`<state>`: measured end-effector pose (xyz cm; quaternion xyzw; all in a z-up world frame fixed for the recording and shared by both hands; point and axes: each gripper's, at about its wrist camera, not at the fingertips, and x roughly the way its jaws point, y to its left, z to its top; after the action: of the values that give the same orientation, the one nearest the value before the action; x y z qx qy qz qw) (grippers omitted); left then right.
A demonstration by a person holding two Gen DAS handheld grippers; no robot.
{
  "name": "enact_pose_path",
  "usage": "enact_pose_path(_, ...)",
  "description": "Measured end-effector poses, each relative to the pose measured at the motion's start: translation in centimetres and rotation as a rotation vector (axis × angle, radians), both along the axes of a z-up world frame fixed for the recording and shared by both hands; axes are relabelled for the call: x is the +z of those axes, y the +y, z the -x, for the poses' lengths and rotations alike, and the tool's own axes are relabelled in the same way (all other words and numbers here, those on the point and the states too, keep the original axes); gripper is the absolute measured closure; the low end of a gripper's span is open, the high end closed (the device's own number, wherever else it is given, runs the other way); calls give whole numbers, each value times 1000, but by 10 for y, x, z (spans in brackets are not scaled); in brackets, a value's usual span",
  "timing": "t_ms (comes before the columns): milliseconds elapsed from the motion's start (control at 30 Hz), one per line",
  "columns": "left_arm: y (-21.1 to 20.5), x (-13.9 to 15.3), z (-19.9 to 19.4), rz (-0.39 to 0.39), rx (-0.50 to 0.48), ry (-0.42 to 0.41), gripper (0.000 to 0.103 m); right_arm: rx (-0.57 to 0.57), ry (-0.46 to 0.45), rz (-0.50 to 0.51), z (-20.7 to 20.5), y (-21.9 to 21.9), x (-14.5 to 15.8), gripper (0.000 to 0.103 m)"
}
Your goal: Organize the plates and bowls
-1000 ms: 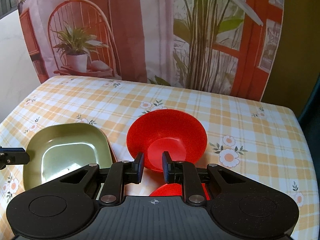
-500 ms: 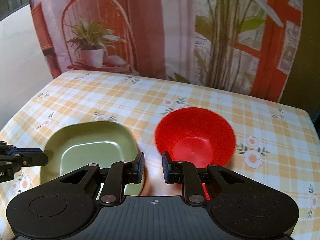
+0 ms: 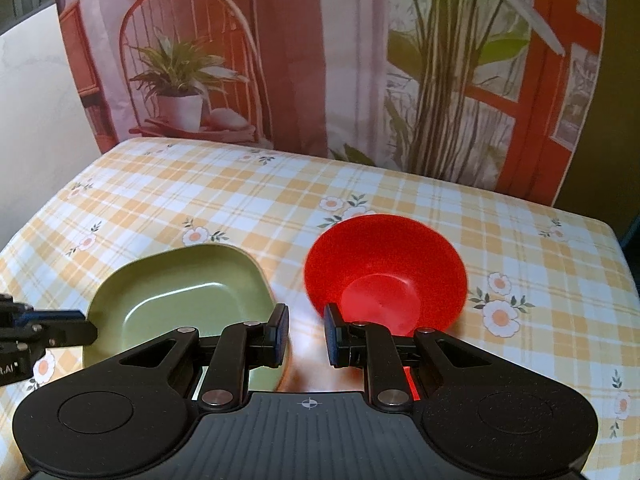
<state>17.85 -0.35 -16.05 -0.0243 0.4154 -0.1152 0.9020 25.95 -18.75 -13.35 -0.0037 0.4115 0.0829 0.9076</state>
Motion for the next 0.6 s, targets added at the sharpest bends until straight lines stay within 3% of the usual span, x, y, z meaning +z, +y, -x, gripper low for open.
enact_pose_path(333, -11, 33, -9, -39, -50, -81, 89, -50, -27, 2, -6, -28, 11, 85)
enact_pose_path(600, -36, 54, -43, -15, -93, -100, 89, -107, -35, -11, -21, -59, 14, 85)
